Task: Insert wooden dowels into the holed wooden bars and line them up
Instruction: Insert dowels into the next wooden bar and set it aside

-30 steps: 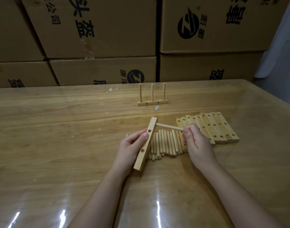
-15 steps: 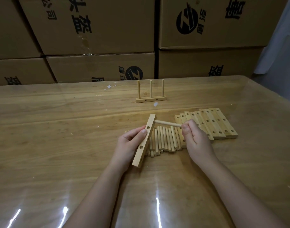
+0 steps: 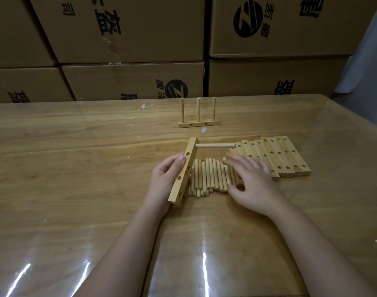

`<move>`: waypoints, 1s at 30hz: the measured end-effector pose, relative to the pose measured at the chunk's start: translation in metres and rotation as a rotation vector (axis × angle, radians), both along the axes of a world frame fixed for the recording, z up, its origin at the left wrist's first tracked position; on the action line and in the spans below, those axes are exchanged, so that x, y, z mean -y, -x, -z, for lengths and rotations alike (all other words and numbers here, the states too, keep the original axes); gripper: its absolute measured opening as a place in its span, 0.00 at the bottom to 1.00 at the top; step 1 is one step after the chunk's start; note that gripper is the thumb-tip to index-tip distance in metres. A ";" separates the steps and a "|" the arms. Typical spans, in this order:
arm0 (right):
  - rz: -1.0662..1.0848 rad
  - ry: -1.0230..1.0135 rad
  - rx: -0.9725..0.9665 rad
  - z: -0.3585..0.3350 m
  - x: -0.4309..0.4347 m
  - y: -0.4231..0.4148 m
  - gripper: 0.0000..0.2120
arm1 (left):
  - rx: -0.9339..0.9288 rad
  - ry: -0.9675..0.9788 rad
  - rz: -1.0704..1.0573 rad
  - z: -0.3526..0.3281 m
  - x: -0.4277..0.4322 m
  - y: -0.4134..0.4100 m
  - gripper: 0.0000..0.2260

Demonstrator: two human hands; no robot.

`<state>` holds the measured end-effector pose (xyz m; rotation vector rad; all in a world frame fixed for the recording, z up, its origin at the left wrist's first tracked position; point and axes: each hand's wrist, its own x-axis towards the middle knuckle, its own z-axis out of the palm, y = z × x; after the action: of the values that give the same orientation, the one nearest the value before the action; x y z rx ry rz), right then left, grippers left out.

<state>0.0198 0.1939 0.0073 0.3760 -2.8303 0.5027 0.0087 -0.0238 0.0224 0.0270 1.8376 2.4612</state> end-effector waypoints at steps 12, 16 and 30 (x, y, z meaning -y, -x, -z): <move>-0.026 -0.091 0.023 0.004 -0.007 0.001 0.24 | -0.019 0.041 0.027 0.002 -0.001 0.002 0.11; -0.066 0.027 -0.072 0.000 -0.007 -0.003 0.15 | -0.023 0.042 0.027 0.002 -0.002 0.002 0.12; 0.143 1.373 0.110 -0.019 0.017 -0.007 0.04 | -0.043 0.011 0.057 0.005 -0.001 0.004 0.10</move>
<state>0.0268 0.1770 0.0265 -0.1453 -1.8865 2.1547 0.0050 -0.0225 0.0172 0.1312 1.8395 2.4308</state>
